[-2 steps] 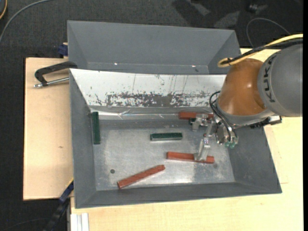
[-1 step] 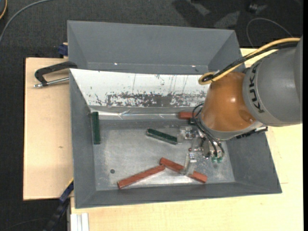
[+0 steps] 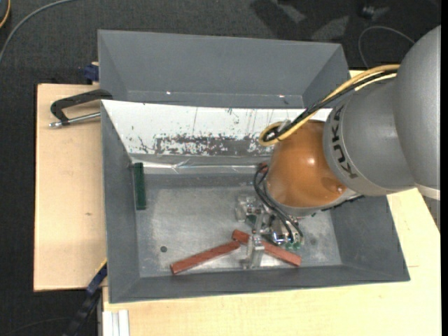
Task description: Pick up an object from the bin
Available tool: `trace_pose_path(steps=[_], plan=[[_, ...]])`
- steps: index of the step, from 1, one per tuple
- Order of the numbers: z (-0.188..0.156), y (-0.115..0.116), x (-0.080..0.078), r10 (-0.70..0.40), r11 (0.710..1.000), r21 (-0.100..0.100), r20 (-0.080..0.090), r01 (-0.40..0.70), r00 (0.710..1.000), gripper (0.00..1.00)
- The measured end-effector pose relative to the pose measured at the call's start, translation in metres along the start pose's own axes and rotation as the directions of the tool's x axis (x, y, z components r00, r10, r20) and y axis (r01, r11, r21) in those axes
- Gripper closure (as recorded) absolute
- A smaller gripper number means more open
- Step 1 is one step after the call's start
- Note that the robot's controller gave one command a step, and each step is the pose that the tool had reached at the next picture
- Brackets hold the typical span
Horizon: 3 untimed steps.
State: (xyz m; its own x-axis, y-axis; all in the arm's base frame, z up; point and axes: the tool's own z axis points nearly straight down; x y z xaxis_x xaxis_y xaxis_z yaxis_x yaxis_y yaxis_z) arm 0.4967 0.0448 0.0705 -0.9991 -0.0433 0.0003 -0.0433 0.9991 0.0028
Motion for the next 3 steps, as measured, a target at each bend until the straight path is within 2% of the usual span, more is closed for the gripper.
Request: trace_pose_path(steps=[1, 2, 3], plan=[[0.000, -0.002, 0.000, 0.003, 1.000, 0.002, 0.001, -0.003, 1.000, 1.00], [-0.128, -0.002, -0.021, 0.054, 0.999, 0.000, 0.015, -0.054, 0.998, 1.00], [-0.194, 0.001, -0.007, -0.002, 1.000, 0.002, 0.014, 0.002, 1.000, 1.00]])
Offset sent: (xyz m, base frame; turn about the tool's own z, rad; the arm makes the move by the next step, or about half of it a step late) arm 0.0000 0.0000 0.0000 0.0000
